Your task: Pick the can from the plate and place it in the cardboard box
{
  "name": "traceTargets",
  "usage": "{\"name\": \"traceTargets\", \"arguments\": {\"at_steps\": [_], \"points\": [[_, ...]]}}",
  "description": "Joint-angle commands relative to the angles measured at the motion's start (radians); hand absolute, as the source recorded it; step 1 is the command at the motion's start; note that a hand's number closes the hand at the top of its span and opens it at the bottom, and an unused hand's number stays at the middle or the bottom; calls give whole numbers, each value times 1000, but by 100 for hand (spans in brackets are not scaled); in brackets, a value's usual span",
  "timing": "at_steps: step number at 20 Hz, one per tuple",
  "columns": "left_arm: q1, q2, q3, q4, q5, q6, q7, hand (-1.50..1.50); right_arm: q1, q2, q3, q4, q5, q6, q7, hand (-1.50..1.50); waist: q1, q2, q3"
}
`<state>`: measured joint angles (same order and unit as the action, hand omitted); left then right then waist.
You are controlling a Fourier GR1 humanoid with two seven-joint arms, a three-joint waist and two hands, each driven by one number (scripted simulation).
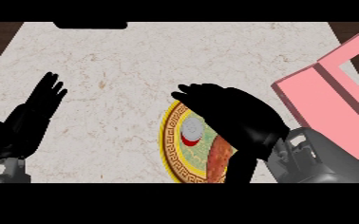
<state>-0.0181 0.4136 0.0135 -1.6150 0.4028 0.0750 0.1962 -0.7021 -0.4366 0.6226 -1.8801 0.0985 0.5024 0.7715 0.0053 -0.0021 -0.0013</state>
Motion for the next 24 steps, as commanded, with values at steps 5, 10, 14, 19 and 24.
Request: {"name": "traceTargets", "arguments": {"at_steps": [5, 10, 14, 19, 24], "points": [[-14, -26, 40, 43, -30, -27, -16, 0, 35, 77, -22, 20, 30, 136, 100, -150, -3, 2, 1], [-26, -39, 50, 19, -44, -38, 21, 0, 97, 96, -35, 47, 115, 177, 2, -150, -4, 2, 1], [15, -45, 78, -41, -42, -52, 44, 0, 59, 185, -77, 141, 185, 181, -54, -150, 2, 2, 1], [25, -119, 25, -15, -118, -43, -2, 0, 93, 227, -104, 75, 230, 215, -51, -150, -2, 1, 1], [22, -73, 96, -11, -69, -119, 19, 0, 153, 259, -20, 55, 347, 215, -62, -150, -2, 1, 1]]}}
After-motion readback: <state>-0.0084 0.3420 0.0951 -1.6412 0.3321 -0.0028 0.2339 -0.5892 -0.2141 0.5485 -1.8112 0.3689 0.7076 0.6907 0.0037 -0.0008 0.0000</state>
